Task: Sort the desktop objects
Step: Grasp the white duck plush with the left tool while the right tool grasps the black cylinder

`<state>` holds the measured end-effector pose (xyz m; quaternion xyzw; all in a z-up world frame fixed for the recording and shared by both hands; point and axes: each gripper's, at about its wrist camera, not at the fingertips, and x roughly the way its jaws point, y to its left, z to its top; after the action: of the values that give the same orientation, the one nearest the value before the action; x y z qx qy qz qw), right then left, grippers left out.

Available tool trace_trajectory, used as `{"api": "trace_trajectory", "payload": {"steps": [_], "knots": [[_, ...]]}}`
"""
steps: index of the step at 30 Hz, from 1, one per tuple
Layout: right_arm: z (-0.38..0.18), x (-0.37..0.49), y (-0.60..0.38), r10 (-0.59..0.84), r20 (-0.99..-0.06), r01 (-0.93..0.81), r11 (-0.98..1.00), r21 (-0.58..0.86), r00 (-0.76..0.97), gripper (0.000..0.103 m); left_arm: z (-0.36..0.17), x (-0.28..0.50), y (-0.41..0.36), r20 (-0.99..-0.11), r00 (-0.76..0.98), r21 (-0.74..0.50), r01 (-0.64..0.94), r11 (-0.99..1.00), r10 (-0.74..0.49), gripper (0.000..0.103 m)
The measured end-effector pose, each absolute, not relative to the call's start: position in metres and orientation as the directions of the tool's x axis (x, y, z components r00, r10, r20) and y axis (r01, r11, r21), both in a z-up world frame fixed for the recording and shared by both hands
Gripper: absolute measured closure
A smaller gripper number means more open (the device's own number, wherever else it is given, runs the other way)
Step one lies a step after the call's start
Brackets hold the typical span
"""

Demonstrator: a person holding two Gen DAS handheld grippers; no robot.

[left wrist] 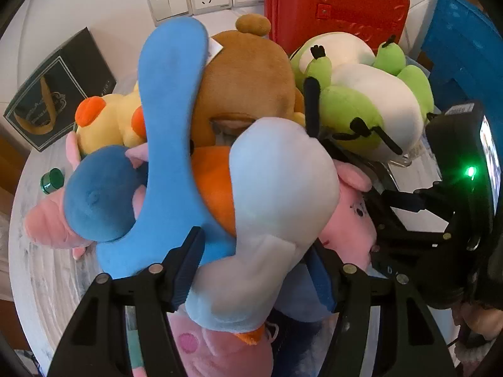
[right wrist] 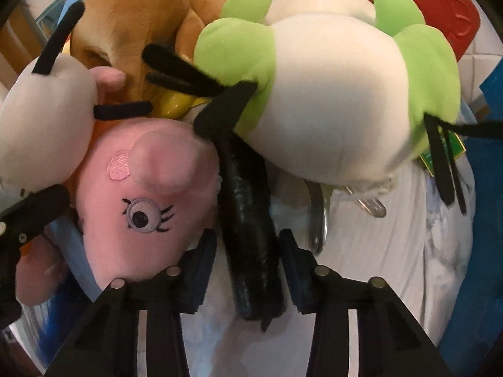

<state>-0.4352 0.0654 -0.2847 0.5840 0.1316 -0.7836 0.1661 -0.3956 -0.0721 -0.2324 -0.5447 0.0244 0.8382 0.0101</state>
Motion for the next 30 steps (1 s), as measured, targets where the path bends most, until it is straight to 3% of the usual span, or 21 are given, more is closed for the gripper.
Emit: {"api": "trace_trajectory", "payload": {"steps": [13, 17, 19, 30], "knots": [[-0.302, -0.451, 0.065, -0.102, -0.970, 0.423, -0.906, 0.000, -0.220, 0.065, -0.235, -0.400, -0.074, -0.912, -0.409, 0.037, -0.034, -0.999, -0.020, 0.041], [-0.302, -0.442, 0.067, -0.083, -0.969, 0.412, -0.911, -0.020, -0.232, 0.068, -0.230, -0.392, -0.075, -0.912, -0.409, 0.035, -0.014, -0.999, -0.026, 0.052], [-0.303, -0.431, 0.074, -0.089, -0.970, 0.396, -0.918, -0.007, -0.224, 0.068, -0.225, -0.386, -0.078, -0.914, -0.405, 0.007, -0.010, -1.000, -0.003, 0.066], [-0.287, -0.347, 0.120, -0.112, -0.972, 0.338, -0.941, 0.037, -0.208, 0.068, -0.193, -0.343, -0.052, -0.891, -0.453, -0.026, -0.040, -0.999, 0.042, 0.068]]}}
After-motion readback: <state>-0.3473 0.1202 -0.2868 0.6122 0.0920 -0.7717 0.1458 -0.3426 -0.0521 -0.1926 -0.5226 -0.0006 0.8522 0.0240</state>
